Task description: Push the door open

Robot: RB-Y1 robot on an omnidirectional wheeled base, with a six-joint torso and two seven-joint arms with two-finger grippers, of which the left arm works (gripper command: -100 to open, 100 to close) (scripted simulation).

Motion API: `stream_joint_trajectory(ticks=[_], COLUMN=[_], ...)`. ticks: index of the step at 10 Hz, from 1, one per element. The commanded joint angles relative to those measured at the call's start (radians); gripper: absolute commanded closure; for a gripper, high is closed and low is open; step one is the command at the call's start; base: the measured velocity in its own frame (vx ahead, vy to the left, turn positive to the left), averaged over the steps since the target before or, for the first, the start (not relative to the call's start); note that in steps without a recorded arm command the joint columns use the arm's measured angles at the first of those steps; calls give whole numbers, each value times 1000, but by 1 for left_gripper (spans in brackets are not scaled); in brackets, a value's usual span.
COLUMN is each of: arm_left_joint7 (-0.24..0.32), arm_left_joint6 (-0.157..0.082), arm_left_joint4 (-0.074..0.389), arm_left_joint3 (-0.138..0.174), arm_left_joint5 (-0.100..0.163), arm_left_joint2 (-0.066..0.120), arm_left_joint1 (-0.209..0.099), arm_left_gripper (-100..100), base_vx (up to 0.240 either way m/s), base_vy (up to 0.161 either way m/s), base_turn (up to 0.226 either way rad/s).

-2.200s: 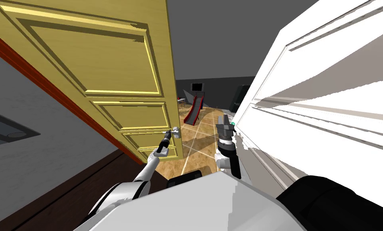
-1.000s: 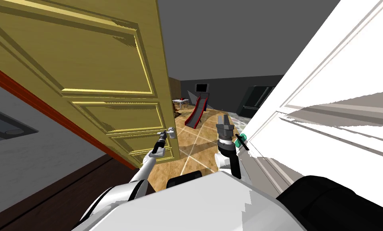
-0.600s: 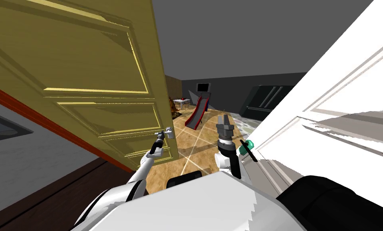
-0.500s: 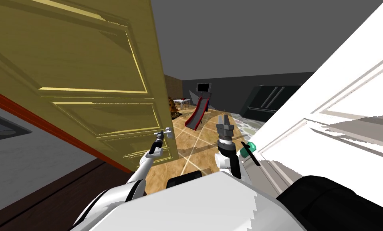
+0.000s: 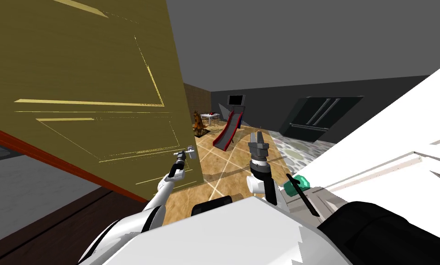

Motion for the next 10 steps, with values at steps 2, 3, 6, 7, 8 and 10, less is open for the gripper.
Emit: stream_joint_trajectory(ticks=[2,3,6,7,8,10], arm_left_joint7=[-6,-9,-18,-21,-25,-31], arm_left_joint6=[-1,-1,-2,-2,-3,-3], arm_left_joint4=[2,3,5,6,7,9], arm_left_joint3=[18,27,53,64,75,94], arm_left_joint5=[6,9,18,21,25,31], arm_left_joint2=[7,11,21,26,30,38], arm_left_joint1=[2,3,6,7,8,11], arm_left_gripper=[100,100,100,100,100,100], base_vx=[147,157,165,186,205,185], base_vy=[-78,-101,-80,-84,-87,-104], base_turn=[63,65,57,55,62,65])
